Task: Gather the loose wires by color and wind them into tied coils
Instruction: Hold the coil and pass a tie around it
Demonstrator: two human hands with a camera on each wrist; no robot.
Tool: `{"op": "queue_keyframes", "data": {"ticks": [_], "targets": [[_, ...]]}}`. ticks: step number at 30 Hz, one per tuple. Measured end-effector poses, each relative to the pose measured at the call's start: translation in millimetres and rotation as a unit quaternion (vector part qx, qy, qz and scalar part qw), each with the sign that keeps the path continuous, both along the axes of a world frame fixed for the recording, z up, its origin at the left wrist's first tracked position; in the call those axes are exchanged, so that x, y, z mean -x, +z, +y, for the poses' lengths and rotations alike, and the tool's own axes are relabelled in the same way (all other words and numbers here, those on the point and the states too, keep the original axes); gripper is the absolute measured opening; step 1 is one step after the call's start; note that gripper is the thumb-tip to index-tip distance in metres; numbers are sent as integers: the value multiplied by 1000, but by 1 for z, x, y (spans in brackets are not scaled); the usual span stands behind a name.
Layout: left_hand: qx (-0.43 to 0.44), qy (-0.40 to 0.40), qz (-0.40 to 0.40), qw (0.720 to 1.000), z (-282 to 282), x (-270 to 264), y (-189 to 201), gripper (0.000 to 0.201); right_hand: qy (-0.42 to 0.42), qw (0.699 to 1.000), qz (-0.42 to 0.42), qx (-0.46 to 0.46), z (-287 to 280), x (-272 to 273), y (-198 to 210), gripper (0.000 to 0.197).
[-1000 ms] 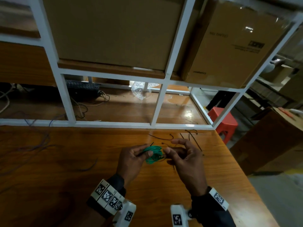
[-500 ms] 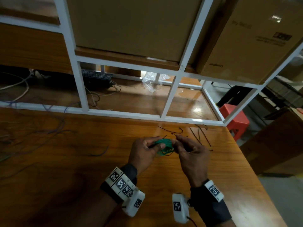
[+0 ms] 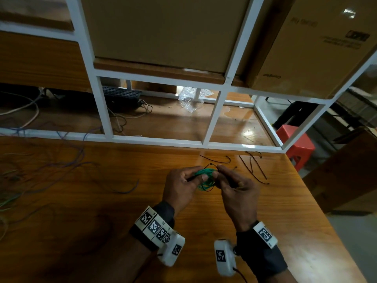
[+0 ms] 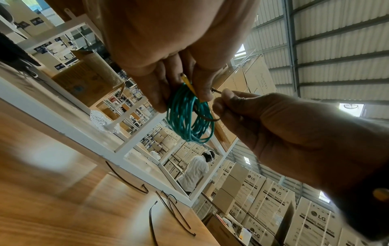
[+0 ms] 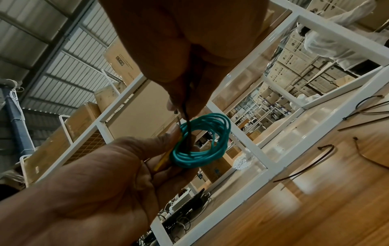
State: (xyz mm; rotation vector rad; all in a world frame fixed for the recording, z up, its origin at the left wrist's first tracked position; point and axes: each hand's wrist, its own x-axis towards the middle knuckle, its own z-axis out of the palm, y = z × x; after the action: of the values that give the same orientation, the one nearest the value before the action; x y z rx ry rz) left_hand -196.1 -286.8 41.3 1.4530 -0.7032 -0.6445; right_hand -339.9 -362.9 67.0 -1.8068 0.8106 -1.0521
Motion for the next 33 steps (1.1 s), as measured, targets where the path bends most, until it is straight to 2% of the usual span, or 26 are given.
{"op": "queue_keyframes", "data": {"ticks": [6, 15, 25, 33], "targets": [[5, -2, -7, 1000, 2, 3, 4, 31, -6, 1000, 12, 3, -1, -1, -2, 22], [4, 3, -25, 1000, 4, 5, 4, 30, -15, 1000, -23, -3, 2, -2, 2, 21], [11, 9, -42, 999, 4, 5, 3, 29, -3, 999, 38, 11, 5, -1, 8, 20], [-11, 11, -78, 997, 7, 3, 5, 31, 3, 986, 141, 92, -1, 2, 9, 15]]}}
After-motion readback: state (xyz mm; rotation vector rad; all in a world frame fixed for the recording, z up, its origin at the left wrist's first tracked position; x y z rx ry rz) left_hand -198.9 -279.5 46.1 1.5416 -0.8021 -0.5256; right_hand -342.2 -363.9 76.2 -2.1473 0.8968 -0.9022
